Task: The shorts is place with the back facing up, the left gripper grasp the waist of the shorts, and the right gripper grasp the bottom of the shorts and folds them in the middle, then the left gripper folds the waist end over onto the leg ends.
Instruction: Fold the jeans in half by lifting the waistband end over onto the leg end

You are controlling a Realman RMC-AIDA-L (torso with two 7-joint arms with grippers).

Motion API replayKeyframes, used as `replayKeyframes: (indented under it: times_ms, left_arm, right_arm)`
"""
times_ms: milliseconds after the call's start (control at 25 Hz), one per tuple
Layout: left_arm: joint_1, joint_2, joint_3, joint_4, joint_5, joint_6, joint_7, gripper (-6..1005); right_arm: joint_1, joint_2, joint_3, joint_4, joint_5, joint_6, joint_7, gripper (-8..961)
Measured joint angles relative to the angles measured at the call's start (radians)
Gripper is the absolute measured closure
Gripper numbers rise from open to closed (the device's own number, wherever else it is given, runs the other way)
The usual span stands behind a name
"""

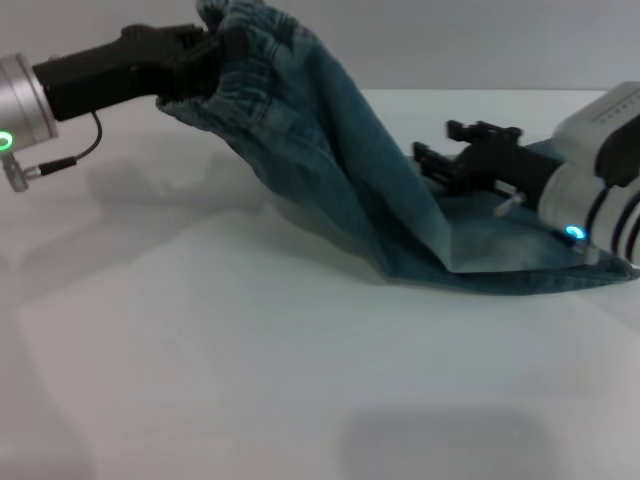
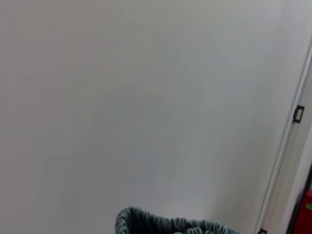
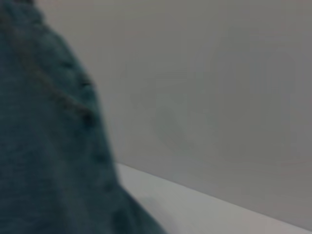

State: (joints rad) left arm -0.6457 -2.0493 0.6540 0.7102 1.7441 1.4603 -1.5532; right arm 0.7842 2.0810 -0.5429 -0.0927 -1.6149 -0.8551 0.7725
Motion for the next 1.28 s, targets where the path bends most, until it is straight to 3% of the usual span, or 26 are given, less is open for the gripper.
replayKeyframes:
  times_ms: [280,600,880,1080,1280]
  left_arm:
    - [-0.034,-0.001,0.007,0.034,0.0,0.017,-0.042,888]
    - [-0.059,-0.003,0.009,0.042,0.0,0.031,-0.055,891]
    - [-0.063,-0.005,0.009,0.043,0.0,0.032,-0.055,889]
    - [-0.056,-0.005,0.009,0.037,0.0,0.032,-0.051,889]
    - [-0.048,-0.007,0.024,0.033,0.0,0.034,-0.054,890]
  right_arm:
    - [0.075,0.006,-0.046,0.086,-0.001,-0.031,-0.001,397]
    - [0.21,0.01,-0.07,0.217,-0.01,-0.072,-0.001,396]
    - [0.261,0.011,-0.053,0.248,-0.052,-0.085,0.005,397]
    - [0.24,0.012,-0.052,0.226,-0.052,-0.078,0.005,396]
    - [0.133,0.007,0.006,0.118,-0.047,-0.072,0.003,396]
